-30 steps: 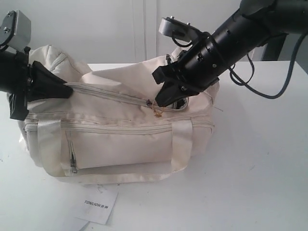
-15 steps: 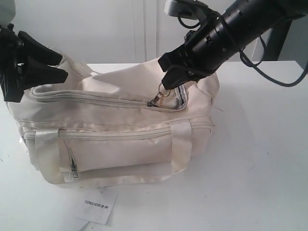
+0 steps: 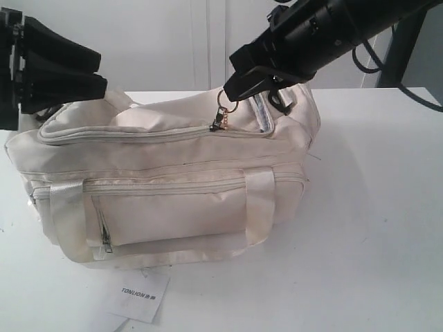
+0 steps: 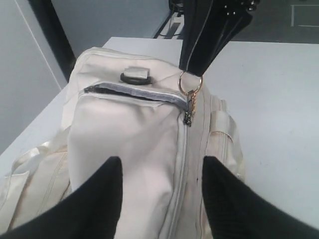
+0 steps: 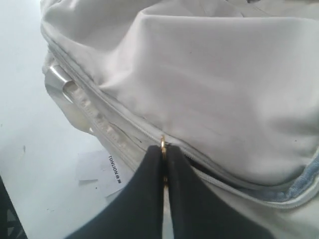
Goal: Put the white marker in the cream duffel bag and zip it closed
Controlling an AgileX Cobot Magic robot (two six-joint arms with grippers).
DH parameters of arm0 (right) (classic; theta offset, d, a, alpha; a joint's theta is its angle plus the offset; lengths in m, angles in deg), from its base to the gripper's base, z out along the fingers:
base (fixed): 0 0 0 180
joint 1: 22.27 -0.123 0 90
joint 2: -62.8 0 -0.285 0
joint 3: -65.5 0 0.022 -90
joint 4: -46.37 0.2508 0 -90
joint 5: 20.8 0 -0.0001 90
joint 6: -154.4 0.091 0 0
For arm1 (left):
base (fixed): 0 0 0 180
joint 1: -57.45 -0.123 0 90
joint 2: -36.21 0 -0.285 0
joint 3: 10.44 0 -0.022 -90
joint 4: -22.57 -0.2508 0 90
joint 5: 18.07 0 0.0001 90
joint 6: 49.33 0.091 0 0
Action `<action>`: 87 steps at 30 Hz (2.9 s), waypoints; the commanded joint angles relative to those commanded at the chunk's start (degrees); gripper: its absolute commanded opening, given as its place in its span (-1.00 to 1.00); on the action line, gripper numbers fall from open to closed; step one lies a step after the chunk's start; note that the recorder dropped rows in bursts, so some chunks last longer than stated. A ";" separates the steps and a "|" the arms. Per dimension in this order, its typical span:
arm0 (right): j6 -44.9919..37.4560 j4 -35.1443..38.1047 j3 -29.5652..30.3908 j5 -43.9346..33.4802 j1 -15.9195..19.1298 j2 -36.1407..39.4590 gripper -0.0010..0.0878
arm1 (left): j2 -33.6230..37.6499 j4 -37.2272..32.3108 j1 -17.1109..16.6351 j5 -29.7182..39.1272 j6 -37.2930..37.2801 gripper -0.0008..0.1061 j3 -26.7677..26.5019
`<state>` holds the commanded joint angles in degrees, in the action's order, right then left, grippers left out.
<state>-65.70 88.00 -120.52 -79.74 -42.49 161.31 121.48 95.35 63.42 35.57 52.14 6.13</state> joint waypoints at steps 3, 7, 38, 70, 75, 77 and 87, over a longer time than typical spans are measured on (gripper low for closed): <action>-0.24 0.02 0.35 -0.14 -0.42 0.00 -0.98 | 2.03 0.04 4.63 -5.41 2.78 0.02 0.00; -0.24 0.06 0.48 -0.15 -0.42 0.00 -0.98 | 4.67 0.82 9.72 -13.50 2.67 0.02 0.00; -0.70 -6.56 0.48 0.49 -0.42 0.00 -0.98 | 14.45 -0.15 14.83 -18.80 2.27 -0.98 0.00; 7.80 -26.53 0.48 5.03 -0.30 0.00 -0.98 | 12.21 -0.48 14.83 -18.03 1.85 -0.99 0.00; 8.62 -28.24 0.48 6.10 -0.30 0.00 -0.98 | 11.26 -0.48 14.83 -17.82 1.85 -0.99 0.00; 9.45 -29.60 0.48 6.82 -0.30 0.00 -0.98 | 10.87 -0.48 14.83 -17.82 1.85 -0.99 0.00; 9.55 -31.32 0.48 9.54 -0.30 0.75 -0.98 | 10.33 -2.31 14.83 -15.38 0.23 -0.99 0.00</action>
<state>-56.15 56.68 -120.05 -70.20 -42.79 162.06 131.81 93.05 78.25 20.19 52.37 6.13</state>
